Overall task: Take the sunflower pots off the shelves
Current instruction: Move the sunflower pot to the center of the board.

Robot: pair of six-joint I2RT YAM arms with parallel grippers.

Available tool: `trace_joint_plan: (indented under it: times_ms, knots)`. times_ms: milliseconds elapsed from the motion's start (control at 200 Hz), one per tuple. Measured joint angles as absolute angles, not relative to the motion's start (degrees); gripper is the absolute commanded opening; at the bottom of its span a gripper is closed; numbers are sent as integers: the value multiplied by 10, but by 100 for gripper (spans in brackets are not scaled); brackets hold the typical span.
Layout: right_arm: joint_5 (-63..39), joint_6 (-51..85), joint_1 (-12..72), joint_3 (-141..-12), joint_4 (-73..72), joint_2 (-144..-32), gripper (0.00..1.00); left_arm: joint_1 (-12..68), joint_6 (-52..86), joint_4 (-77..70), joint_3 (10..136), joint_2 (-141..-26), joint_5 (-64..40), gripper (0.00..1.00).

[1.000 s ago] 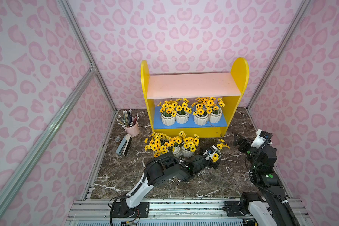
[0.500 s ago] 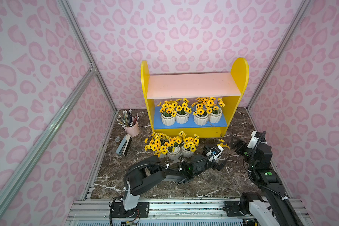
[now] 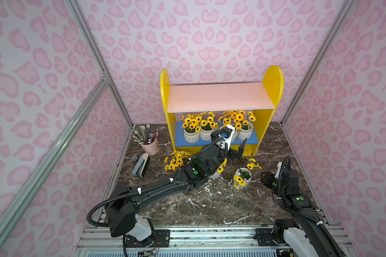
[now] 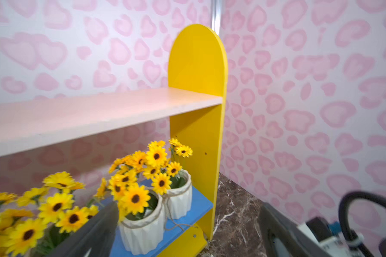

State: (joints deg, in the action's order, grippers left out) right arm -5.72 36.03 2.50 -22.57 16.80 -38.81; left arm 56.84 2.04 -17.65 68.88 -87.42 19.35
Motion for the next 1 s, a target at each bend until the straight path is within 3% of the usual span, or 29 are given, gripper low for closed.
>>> trace_joint_plan:
  times_ms: [145, 390, 1005]
  knots:
    - [-64, 392, 53, -201, 157, -392, 50, 521, 68, -92, 694, -817, 173, 99]
    - [-82, 432, 99, -171, 122, -422, 48, 363, 165, -7, 657, -734, 104, 99]
    - [-57, 463, 214, -199, -18, -587, 53, 302, 171, 18, 597, -655, 44, 98]
